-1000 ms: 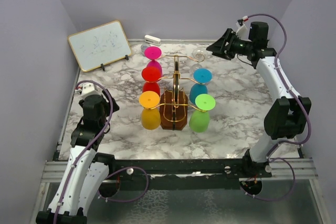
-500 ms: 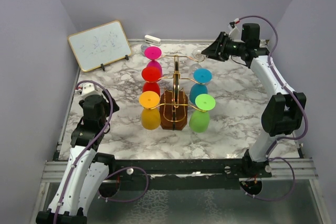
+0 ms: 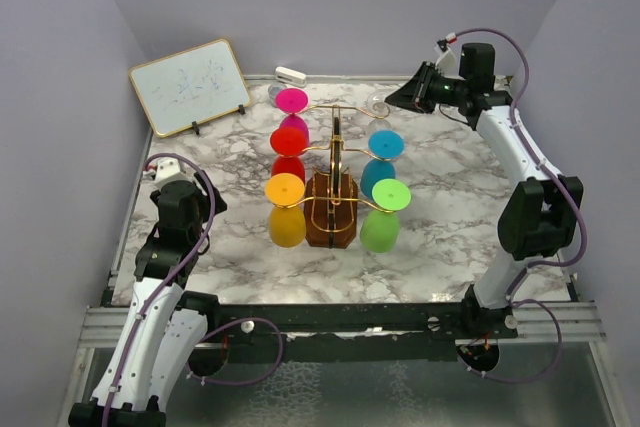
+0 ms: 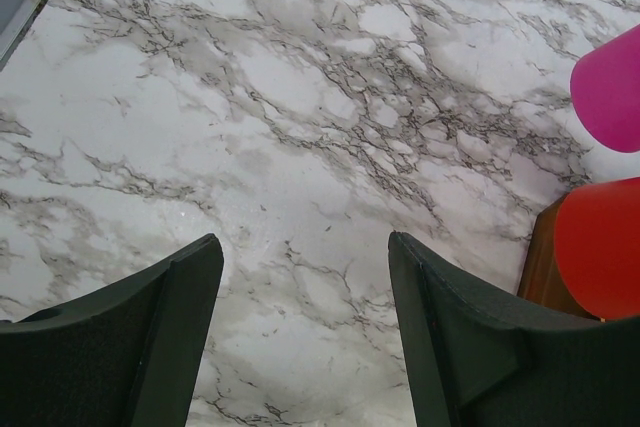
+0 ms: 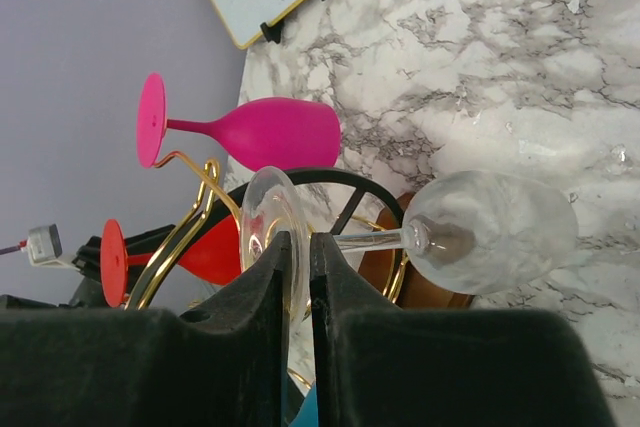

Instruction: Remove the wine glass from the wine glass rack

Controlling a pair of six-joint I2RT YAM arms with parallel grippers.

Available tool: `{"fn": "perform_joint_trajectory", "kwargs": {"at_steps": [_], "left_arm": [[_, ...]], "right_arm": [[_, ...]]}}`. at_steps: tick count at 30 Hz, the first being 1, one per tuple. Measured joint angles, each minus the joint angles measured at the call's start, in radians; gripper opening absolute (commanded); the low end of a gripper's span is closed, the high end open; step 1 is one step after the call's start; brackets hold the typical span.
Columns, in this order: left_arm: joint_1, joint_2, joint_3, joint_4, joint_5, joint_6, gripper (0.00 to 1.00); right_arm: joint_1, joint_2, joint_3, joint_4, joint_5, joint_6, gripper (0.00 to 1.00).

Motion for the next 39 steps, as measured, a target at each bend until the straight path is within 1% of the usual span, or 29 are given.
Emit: {"fn": "perform_joint_trajectory", "kwargs": {"at_steps": [8, 20, 26, 39], "left_arm": [[0.0, 0.0, 0.0, 0.0, 0.0, 0.0, 0.7], [0.001, 0.006, 0.0, 0.0, 0.0, 0.0, 0.7], [0.001, 0.008, 0.0, 0.0, 0.0, 0.0, 0.7], [0.008, 0.01, 0.0, 0.0, 0.0, 0.0, 0.7]], "right_arm": [[0.002, -0.019, -0.006, 0.027, -0.001, 0.038, 0.01], [0.0, -0.103, -0.12, 0.134, 0.0, 0.137, 0.01], [0.0, -0.116, -0.175, 0.198, -0.044, 0.188, 0.01], [0.0, -0.126, -0.188, 0.269, -0.101, 0.235, 0.01]]}}
